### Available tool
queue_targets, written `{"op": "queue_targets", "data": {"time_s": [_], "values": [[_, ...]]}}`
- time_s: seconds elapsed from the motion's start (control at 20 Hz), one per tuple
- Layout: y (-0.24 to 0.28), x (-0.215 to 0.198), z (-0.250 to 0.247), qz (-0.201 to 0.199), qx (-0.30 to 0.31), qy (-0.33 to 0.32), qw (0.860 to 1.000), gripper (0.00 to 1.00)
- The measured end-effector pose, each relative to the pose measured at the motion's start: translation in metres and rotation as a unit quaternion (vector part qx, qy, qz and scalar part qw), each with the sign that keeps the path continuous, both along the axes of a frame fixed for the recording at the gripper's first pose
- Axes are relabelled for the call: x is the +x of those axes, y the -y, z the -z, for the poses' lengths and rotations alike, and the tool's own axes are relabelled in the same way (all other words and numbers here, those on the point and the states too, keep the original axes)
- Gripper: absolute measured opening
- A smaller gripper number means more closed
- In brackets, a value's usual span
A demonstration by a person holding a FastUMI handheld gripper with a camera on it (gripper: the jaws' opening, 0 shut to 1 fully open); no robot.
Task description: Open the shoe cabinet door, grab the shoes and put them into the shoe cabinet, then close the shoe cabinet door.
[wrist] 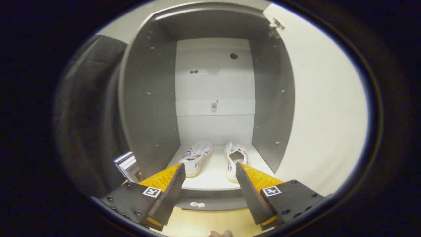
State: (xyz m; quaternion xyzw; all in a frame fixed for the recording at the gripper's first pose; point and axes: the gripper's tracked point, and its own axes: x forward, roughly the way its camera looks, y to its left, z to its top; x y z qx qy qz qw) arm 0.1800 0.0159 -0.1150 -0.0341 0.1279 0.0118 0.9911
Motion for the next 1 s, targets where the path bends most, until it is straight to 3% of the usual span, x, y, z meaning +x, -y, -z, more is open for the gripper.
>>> {"op": "queue_targets", "data": {"time_s": [0.25,0.55,0.85,1.0], "values": [[0.002,-0.106,-0.028,0.03,0.013,0.017,0.999,0.93],[0.061,-0.23,-0.072,0.106,0.005,0.053,0.993,0.94],[0.165,-0.302,-0.093,0.184,-0.015,0.068,0.98,0.96],[0.227,-0.314,-0.105,0.202,-0.039,0.072,0.976,0.96]]}}
